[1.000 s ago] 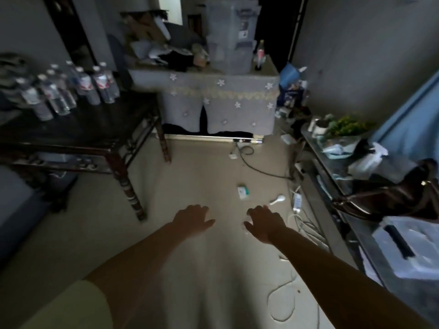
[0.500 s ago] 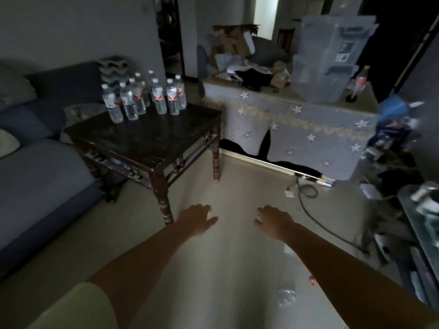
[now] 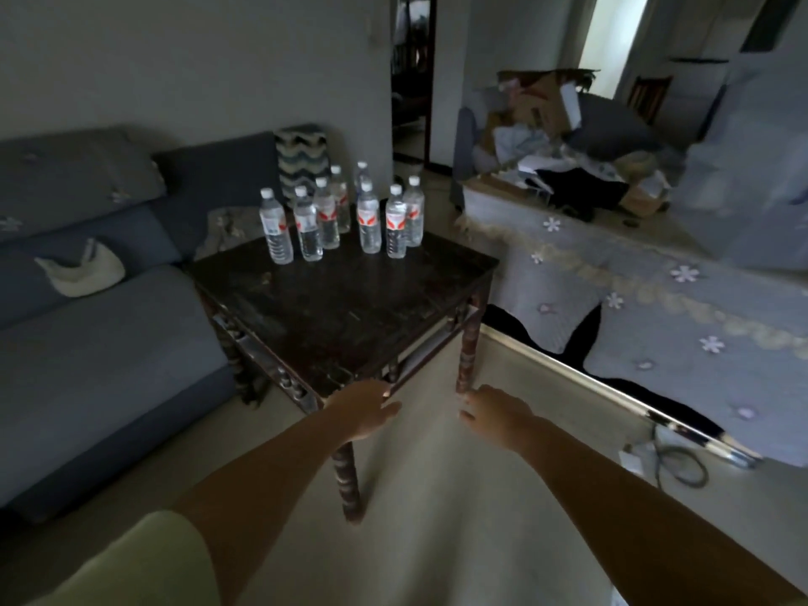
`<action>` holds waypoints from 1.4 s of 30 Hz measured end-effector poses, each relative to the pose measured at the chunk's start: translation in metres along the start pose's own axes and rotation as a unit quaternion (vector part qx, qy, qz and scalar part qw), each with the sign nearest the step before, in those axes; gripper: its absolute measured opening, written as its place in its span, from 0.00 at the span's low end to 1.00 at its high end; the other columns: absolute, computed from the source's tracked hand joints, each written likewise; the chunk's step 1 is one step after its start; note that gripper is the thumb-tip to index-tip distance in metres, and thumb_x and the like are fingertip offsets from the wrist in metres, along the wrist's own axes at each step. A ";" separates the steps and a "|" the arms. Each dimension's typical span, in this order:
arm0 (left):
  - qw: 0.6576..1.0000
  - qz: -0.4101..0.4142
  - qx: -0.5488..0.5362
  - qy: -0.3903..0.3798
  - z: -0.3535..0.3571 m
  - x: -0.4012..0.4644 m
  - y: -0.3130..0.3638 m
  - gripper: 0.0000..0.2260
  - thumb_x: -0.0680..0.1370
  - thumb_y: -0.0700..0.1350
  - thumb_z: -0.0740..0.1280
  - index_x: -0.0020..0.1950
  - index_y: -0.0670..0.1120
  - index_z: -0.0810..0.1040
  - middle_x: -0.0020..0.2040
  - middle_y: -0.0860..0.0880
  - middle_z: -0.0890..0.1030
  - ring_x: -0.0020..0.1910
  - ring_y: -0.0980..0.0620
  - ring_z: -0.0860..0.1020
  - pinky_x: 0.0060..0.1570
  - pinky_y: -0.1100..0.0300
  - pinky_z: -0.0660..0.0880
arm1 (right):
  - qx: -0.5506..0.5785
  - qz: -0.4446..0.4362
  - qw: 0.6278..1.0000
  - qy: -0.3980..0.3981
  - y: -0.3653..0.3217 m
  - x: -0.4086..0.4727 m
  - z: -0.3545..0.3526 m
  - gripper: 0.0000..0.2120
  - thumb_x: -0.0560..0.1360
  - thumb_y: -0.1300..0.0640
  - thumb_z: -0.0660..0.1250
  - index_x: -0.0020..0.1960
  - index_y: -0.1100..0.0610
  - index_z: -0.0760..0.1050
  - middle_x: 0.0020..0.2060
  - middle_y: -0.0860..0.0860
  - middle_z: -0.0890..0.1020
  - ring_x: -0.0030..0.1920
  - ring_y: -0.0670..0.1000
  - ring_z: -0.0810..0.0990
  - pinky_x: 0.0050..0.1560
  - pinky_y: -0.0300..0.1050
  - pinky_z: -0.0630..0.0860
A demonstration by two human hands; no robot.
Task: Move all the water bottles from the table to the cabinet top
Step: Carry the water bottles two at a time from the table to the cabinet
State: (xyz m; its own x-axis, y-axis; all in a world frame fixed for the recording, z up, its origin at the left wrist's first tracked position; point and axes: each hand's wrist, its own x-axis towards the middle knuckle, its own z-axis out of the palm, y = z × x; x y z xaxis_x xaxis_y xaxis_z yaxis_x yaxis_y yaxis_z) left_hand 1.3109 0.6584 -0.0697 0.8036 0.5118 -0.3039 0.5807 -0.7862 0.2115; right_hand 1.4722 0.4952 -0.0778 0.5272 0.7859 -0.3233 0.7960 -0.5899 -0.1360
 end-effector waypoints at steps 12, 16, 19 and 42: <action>0.998 -0.054 -0.027 0.010 -0.078 0.197 -0.036 0.21 0.80 0.59 0.57 0.67 0.47 0.71 0.62 0.44 0.76 0.62 0.43 0.75 0.59 0.50 0.73 | 0.030 -0.063 0.997 -0.021 0.030 0.228 -0.082 0.17 0.80 0.47 0.56 0.59 0.58 0.72 0.58 0.57 0.77 0.60 0.57 0.76 0.56 0.47 0.71; 0.991 -0.109 -0.061 0.041 -0.096 0.253 -0.050 0.20 0.79 0.59 0.58 0.64 0.48 0.72 0.59 0.45 0.77 0.59 0.44 0.76 0.58 0.50 0.75 | -0.008 -0.106 0.994 -0.024 0.037 0.301 -0.113 0.19 0.80 0.47 0.57 0.64 0.58 0.71 0.61 0.58 0.75 0.63 0.58 0.74 0.61 0.49 0.71; 0.983 -0.152 -0.087 0.062 -0.107 0.282 -0.066 0.20 0.79 0.59 0.59 0.64 0.48 0.73 0.57 0.46 0.77 0.56 0.45 0.77 0.54 0.51 0.76 | -0.033 -0.150 0.988 -0.029 0.030 0.351 -0.134 0.19 0.80 0.46 0.57 0.64 0.57 0.71 0.61 0.57 0.75 0.63 0.58 0.74 0.61 0.49 0.71; 0.808 -0.374 -0.373 0.260 -0.163 0.463 -0.338 0.31 0.76 0.51 0.69 0.75 0.45 0.60 0.68 0.41 0.70 0.67 0.42 0.71 0.65 0.46 0.69 | 0.383 -0.235 0.890 -0.082 -0.217 0.663 -0.142 0.34 0.73 0.54 0.73 0.73 0.54 0.61 0.67 0.48 0.72 0.69 0.48 0.70 0.65 0.33 0.68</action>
State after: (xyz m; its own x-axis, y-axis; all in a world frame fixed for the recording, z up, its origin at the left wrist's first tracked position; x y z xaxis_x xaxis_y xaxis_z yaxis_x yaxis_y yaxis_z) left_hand 1.5079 1.2179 -0.1301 0.0251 0.9761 -0.2159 0.6903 0.1393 0.7100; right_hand 1.6912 1.1706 -0.1297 0.0895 0.9783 -0.1867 0.4471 -0.2069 -0.8702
